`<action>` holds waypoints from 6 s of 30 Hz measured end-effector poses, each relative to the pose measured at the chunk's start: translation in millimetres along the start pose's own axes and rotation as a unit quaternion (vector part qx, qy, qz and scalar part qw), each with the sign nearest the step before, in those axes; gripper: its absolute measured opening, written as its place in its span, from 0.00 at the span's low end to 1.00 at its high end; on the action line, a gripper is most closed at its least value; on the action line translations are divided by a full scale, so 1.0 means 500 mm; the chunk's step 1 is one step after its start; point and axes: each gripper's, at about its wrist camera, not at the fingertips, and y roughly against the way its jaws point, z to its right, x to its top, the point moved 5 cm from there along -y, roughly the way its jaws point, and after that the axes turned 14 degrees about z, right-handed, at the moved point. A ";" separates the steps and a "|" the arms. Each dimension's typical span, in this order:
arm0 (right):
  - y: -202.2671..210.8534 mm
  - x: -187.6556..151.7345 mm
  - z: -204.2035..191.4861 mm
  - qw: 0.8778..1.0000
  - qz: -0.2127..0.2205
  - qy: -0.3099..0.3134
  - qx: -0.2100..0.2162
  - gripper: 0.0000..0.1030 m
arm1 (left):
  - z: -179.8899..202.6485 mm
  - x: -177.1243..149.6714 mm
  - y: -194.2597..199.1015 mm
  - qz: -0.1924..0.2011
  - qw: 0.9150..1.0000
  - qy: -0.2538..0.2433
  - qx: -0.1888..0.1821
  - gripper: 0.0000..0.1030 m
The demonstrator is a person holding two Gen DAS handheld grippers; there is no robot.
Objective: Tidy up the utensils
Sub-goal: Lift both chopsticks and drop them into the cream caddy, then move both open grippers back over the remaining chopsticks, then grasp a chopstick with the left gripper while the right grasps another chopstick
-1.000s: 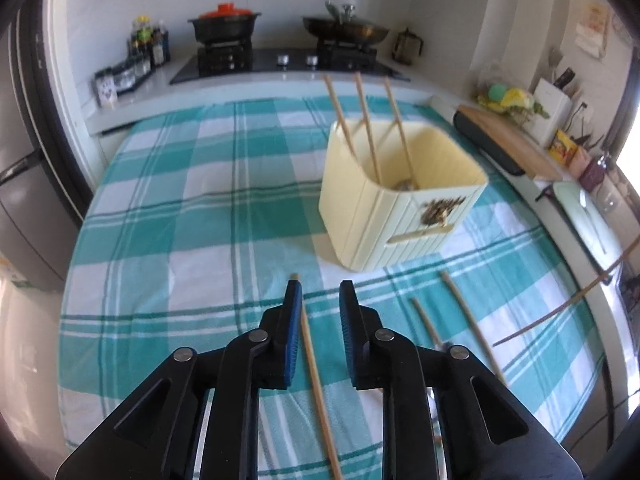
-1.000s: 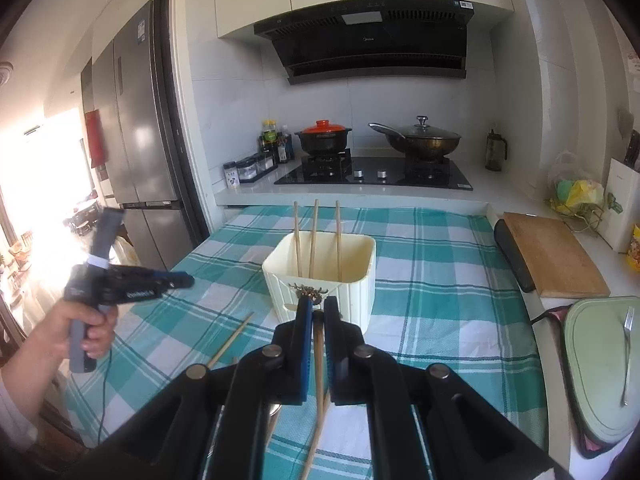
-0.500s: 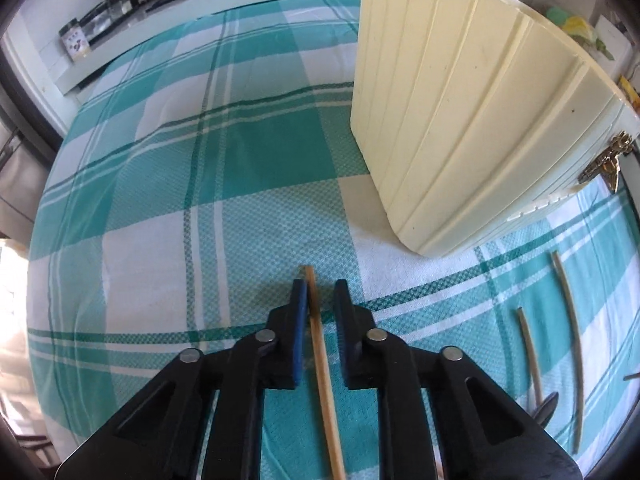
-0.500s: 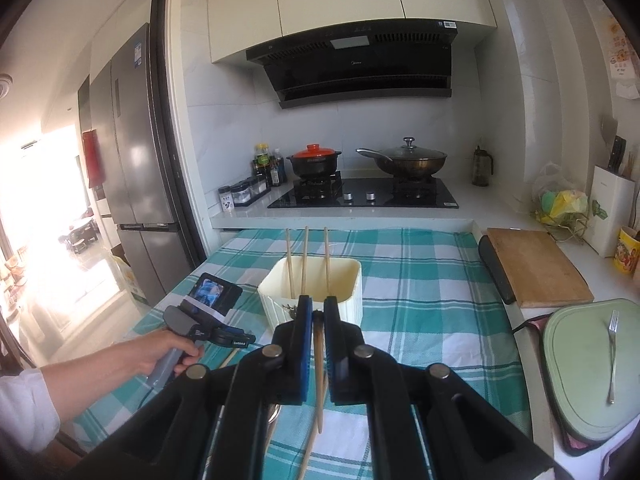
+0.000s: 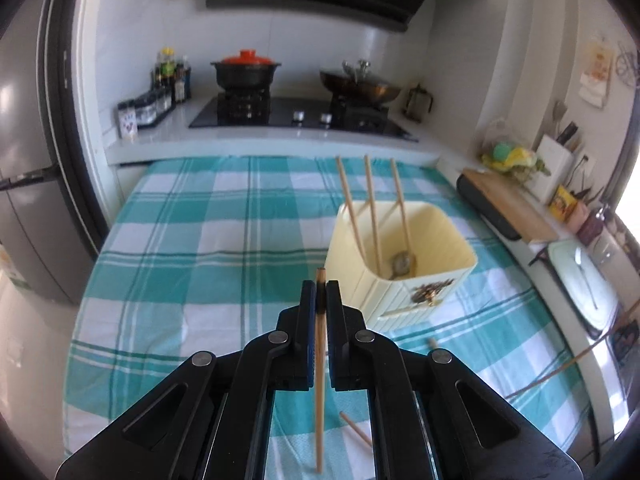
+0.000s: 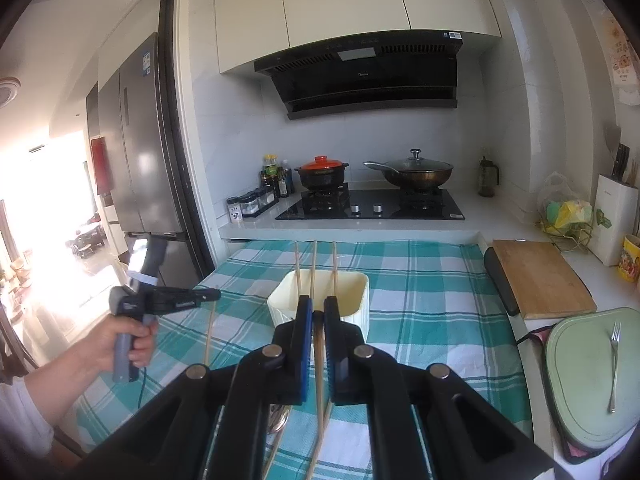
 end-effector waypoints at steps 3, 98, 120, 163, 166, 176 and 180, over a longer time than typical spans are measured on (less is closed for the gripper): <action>-0.009 0.005 -0.008 1.000 0.001 0.003 0.002 0.06 | 0.000 0.036 0.037 0.030 0.999 0.011 -0.011 0.02; 0.056 -0.427 0.052 0.973 -0.163 0.038 -0.162 0.65 | 0.036 -0.362 0.170 -0.068 0.993 -0.022 0.095 0.93; 0.027 -0.462 0.004 0.976 -0.177 0.022 -0.123 0.65 | 0.062 -0.400 0.128 -0.097 0.992 -0.013 0.083 0.93; -0.308 -0.499 -0.004 0.960 -0.279 0.027 -0.018 0.30 | 0.097 -0.380 -0.116 -0.160 0.985 -0.021 0.057 0.49; -0.363 -0.488 0.009 0.958 -0.288 0.014 -0.014 0.30 | 0.097 -0.375 -0.126 -0.164 0.985 -0.018 0.051 0.48; -0.462 -0.474 0.022 0.952 -0.304 0.026 -0.027 0.11 | 0.078 -0.371 -0.124 -0.165 0.985 0.010 0.044 0.32; -0.466 -0.469 0.034 0.952 -0.305 0.001 -0.021 0.07 | 0.072 -0.370 -0.124 -0.158 0.986 0.018 0.050 0.21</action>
